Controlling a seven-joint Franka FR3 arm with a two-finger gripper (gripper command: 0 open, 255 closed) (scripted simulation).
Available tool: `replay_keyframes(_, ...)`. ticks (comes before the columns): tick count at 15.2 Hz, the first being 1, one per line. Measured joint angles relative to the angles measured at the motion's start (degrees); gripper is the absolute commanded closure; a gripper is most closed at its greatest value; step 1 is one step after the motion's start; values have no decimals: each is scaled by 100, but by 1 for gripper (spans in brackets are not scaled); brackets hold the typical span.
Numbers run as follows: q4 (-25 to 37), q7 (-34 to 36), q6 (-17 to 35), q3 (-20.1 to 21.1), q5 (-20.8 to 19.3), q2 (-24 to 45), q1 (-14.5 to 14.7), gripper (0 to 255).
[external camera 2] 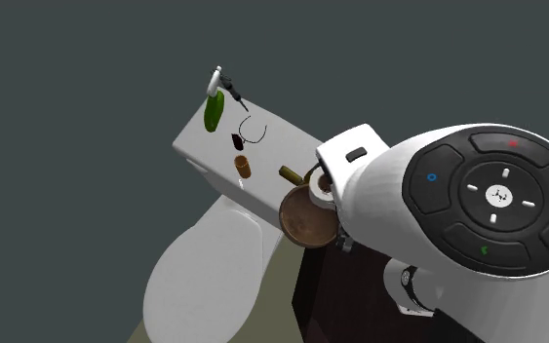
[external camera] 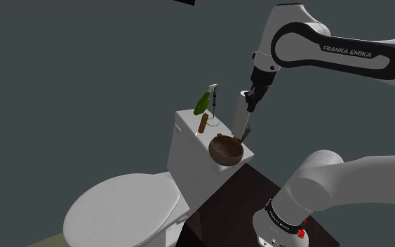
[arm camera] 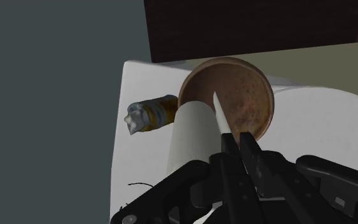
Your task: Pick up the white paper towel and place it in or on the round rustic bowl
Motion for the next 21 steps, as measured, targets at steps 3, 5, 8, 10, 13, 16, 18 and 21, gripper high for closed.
replay_keyframes(3,-259,24,224,-16,-16,-33,-3,255)
replay_keyframes(5,-422,46,364,-19,-22,-54,-3,255)
replay_keyframes(8,-661,81,606,-27,-34,-49,-3,255)
replay_keyframes(10,-712,88,658,-29,-37,-48,-3,255)
replay_keyframes(13,-728,88,677,-32,-40,-47,-4,255)
replay_keyframes(16,-730,89,679,-32,-40,-47,-4,0)
replay_keyframes(18,-730,89,680,-32,-40,-47,-4,0)
replay_keyframes(21,-730,89,680,-32,-40,-47,-4,0)
